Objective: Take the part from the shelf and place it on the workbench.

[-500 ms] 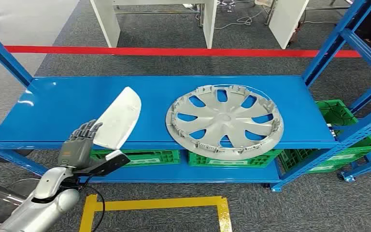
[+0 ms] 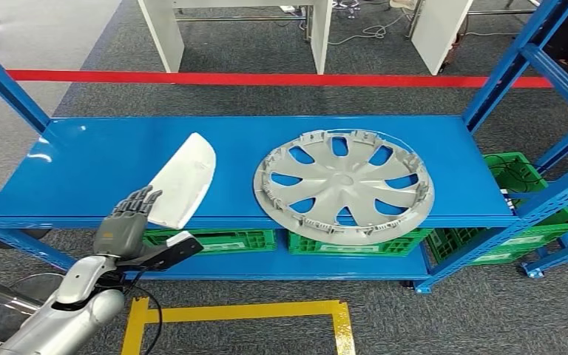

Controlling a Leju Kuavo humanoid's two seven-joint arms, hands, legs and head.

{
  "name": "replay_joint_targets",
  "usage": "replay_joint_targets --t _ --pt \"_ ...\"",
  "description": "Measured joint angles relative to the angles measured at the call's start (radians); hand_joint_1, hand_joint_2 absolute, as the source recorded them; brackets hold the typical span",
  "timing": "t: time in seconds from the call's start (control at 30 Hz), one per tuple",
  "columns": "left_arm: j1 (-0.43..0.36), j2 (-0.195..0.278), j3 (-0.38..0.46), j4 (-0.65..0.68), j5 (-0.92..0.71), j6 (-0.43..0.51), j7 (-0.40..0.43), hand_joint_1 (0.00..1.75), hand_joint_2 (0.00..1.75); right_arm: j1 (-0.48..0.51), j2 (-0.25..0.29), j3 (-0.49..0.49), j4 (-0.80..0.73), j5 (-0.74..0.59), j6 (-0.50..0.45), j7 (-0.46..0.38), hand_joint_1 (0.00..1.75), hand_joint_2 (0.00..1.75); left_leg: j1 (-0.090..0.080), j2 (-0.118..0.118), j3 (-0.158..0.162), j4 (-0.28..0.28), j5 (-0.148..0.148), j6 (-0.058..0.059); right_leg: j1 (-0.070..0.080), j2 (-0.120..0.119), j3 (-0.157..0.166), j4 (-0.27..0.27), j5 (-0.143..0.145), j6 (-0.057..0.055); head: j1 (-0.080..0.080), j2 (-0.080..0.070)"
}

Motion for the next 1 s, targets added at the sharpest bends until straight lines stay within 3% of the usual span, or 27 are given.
replay_joint_targets --t 0.03,0.1,0.63,1.0 --pt "-0.001 -0.001 -0.001 0.002 0.002 -0.001 -0.001 1.64 1.75 0.000 0.000 0.000 0.000 0.000 -0.002 0.001 0.00 0.00 0.000 0.000 0.000 0.000 0.000 0.000 0.000 0.000 0.000 0.000 0.000 0.000 0.000 0.000" --pt "-0.003 -0.003 -0.002 0.006 0.006 -0.001 -0.002 1.75 1.75 0.000 0.000 0.000 0.000 0.000 -0.007 0.002 0.00 0.00 0.000 0.000 0.000 0.000 0.000 0.000 0.000 0.000 0.000 0.000 0.000 0.000 0.000 0.000" --pt "-0.014 -0.016 -0.021 0.041 0.005 0.032 -0.009 1.75 1.75 0.006 -0.017 0.000 -0.032 -0.004 -0.053 0.008 0.00 0.00 0.000 0.000 0.000 0.000 0.000 0.000 0.000 0.000 0.000 0.000 0.000 0.000 0.000 0.000" --pt "-0.028 -0.021 -0.024 0.050 0.002 0.039 -0.010 1.75 1.75 0.007 -0.036 0.000 -0.048 0.022 -0.017 0.008 0.00 0.00 0.000 0.000 0.000 0.000 0.000 0.000 0.000 0.000 0.000 0.000 0.000 0.000 0.000 0.000"
